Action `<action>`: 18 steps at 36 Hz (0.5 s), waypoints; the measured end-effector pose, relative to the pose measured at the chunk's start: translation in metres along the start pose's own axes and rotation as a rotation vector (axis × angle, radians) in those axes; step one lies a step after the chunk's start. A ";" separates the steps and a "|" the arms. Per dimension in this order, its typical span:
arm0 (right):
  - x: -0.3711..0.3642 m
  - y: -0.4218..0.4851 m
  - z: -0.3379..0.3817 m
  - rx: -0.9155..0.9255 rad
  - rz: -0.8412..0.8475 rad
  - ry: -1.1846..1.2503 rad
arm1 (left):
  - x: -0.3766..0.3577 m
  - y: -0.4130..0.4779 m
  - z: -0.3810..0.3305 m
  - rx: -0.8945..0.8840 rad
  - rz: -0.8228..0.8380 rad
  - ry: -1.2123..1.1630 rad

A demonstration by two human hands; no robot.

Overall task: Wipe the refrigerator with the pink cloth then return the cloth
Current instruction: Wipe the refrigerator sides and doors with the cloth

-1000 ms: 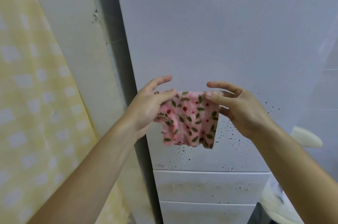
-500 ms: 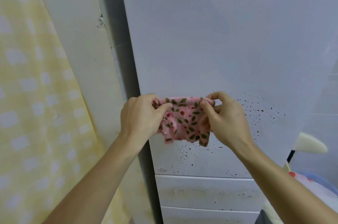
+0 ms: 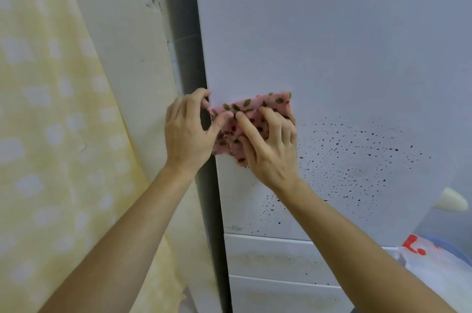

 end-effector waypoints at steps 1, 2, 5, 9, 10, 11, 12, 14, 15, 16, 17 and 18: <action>-0.001 0.002 -0.001 0.005 0.006 -0.025 | -0.001 0.002 0.010 -0.046 -0.036 0.051; -0.001 0.003 -0.002 0.007 0.009 -0.054 | -0.004 0.004 0.022 -0.070 -0.063 0.105; -0.004 0.005 -0.001 0.018 0.010 -0.128 | -0.012 0.010 0.053 -0.084 -0.110 0.205; -0.005 0.014 0.000 0.032 0.018 -0.152 | -0.032 0.010 0.069 -0.188 -0.118 0.262; -0.005 0.017 0.002 0.026 0.029 -0.160 | -0.036 0.010 0.071 -0.189 -0.142 0.267; -0.005 0.019 0.004 0.015 0.044 -0.166 | -0.038 0.010 0.073 -0.185 -0.171 0.271; -0.006 0.021 0.006 -0.002 0.061 -0.167 | -0.040 0.010 0.075 -0.184 -0.198 0.272; -0.009 0.023 0.012 -0.042 0.085 -0.169 | -0.042 0.009 0.076 -0.201 -0.234 0.267; -0.011 0.023 0.014 -0.056 0.086 -0.179 | -0.041 0.008 0.076 -0.215 -0.243 0.263; -0.013 0.023 0.017 -0.064 0.079 -0.194 | -0.041 0.008 0.076 -0.228 -0.249 0.259; -0.015 0.023 0.019 -0.070 0.070 -0.209 | -0.040 0.007 0.075 -0.238 -0.254 0.255; -0.017 0.023 0.021 -0.076 0.063 -0.226 | -0.040 0.008 0.075 -0.245 -0.260 0.252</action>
Point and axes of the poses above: each hand's wrist, its own y-axis towards the middle knuckle, its own x-axis out of the back of the hand, z = x × y, the point moved 5 cm from there along y, towards the middle knuckle, and after that the axes turned 14 degrees about z, right-handed, at the moved point
